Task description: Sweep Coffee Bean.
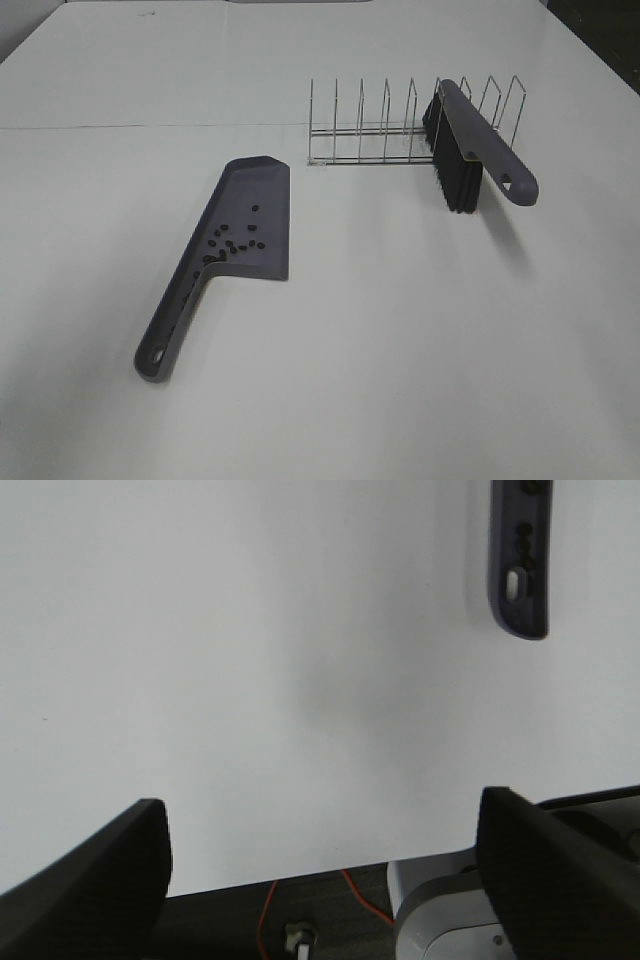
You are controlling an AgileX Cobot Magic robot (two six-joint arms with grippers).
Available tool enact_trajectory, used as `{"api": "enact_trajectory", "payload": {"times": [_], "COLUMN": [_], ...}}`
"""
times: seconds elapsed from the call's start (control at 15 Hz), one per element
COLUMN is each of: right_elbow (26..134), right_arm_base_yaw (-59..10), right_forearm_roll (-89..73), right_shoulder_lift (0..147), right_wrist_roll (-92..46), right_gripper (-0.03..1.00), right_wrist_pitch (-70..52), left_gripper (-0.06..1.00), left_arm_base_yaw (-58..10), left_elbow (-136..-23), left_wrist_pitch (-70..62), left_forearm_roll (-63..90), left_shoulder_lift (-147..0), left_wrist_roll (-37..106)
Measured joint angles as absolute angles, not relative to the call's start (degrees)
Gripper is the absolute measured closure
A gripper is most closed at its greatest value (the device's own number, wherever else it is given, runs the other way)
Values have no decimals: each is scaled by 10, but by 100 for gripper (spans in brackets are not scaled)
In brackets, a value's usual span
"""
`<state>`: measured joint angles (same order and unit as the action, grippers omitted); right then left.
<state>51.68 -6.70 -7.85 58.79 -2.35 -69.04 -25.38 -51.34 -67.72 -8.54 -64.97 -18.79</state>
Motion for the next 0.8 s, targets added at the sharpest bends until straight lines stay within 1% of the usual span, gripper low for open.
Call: {"api": "enact_trajectory", "payload": {"times": [0.2,0.33,0.4,0.67,0.8], "right_elbow": [443,391,379,304,293], "right_arm_base_yaw": [-67,-67,-67,-67,-67], "right_forearm_roll": [-77,-77,-77,-109,-136], "right_shoulder_lift": [501,431,410,254,168], "right_wrist_roll": [-30,-60,-67,-137,-169], "right_gripper": [24,24,24,24,24], "right_wrist_pitch": [-689,-677,-675,-649,-633], "left_gripper": [16,16,16,16,16], "left_arm_base_yaw": [-254,-254,-254,-254,-254], "left_elbow": [-386,-318,-301,-295,-290], "left_wrist_pitch": [-615,-606,-606,-596,-597], "left_forearm_roll": [-55,-53,-50,-46,-38], "left_shoulder_lift": [-484,-374,-325,-190,-141], "left_wrist_roll": [-188,-179,-167,-115,-70]}}
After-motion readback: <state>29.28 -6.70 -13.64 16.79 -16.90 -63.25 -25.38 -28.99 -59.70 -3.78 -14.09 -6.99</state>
